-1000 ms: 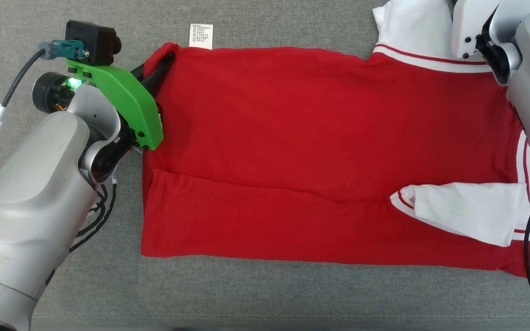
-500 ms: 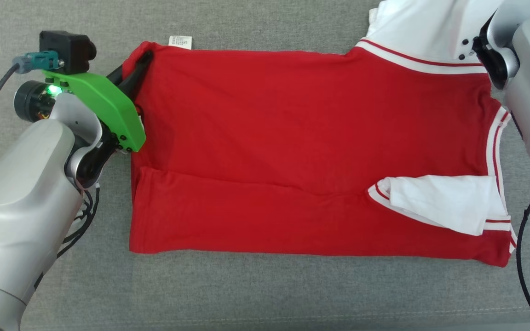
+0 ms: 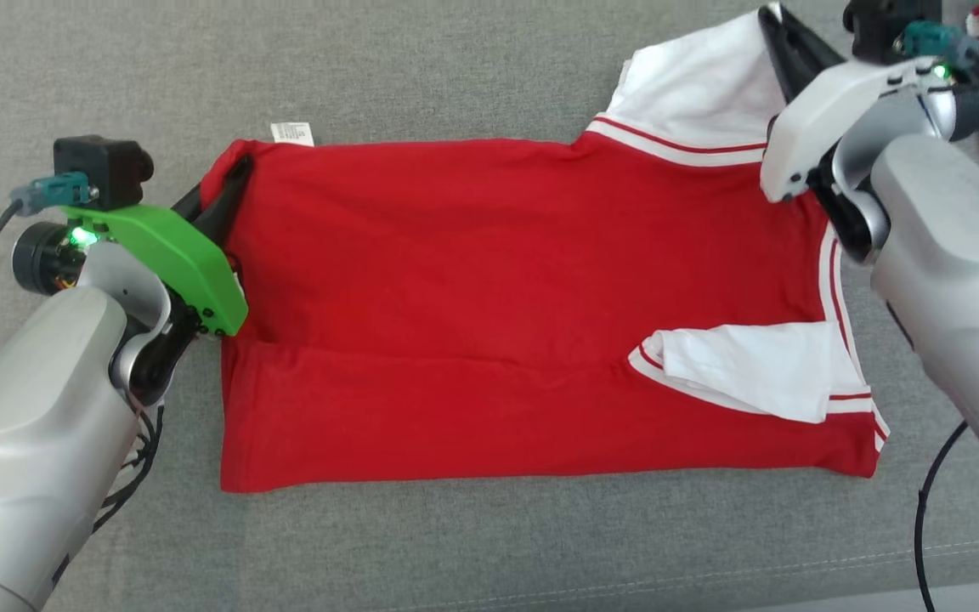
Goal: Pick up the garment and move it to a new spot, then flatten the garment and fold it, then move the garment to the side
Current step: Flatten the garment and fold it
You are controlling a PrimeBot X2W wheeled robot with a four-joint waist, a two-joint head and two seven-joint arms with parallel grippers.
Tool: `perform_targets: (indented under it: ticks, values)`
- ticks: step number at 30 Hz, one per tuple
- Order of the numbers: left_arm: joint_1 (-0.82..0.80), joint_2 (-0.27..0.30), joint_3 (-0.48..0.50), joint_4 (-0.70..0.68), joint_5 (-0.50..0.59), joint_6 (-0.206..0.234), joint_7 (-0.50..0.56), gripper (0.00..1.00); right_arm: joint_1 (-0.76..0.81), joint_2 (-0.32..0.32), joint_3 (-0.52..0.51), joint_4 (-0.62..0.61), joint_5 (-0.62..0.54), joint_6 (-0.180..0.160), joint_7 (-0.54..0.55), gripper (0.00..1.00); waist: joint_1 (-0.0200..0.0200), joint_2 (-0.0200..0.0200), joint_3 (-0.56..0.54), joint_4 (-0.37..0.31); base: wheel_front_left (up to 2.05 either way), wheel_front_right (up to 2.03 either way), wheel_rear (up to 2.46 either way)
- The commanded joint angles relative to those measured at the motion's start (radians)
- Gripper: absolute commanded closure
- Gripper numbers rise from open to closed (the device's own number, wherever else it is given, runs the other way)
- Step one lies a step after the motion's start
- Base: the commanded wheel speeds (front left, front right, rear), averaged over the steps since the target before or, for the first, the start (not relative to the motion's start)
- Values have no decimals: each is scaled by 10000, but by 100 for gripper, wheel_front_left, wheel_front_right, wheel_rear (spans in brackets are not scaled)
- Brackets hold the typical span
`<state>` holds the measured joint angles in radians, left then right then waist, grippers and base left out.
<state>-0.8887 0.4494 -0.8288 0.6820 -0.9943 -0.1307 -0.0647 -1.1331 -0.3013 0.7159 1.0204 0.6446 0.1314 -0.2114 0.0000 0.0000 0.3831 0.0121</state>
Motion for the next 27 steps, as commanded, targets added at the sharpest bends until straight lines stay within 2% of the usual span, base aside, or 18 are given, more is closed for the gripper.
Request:
perform_targets:
  ticks: [1, 8, 11, 16, 23, 27]
  values:
    - [187, 148, 60, 25, -71, 57, -143, 100, 346, -142, 39, -207, 118, -15, -144, 100, 0, 0, -254, -211, 0, 0, 0]
    - [828, 294, 3, -12, -45, 166, -520, 100, 2171, -853, -32, -1898, 436, -15, -459, 100, 0, 0, -672, -435, 0, 0, 0]
    - [1042, 358, -1, -105, 14, 255, -728, 100, 2927, -1207, -440, -2789, 422, -15, -503, 100, 0, 0, -790, -487, 0, 0, 0]
    - [1398, 390, -60, -275, 88, 355, -1031, 100, 4366, -1431, -1359, -4316, 188, -14, -527, 100, 0, 0, -1013, -494, 0, 0, 0]
    - [2026, 513, -87, -771, 214, 586, -1461, 100, 6663, -1274, -2915, -6125, -374, -12, -283, 100, 0, 0, -1330, -484, 0, 0, 0]
    - [2779, 657, -8, -1398, 153, 834, -1705, 100, 8294, -833, -4116, -7347, -849, -12, 253, 100, 0, 0, -1494, -476, 0, 0, 0]
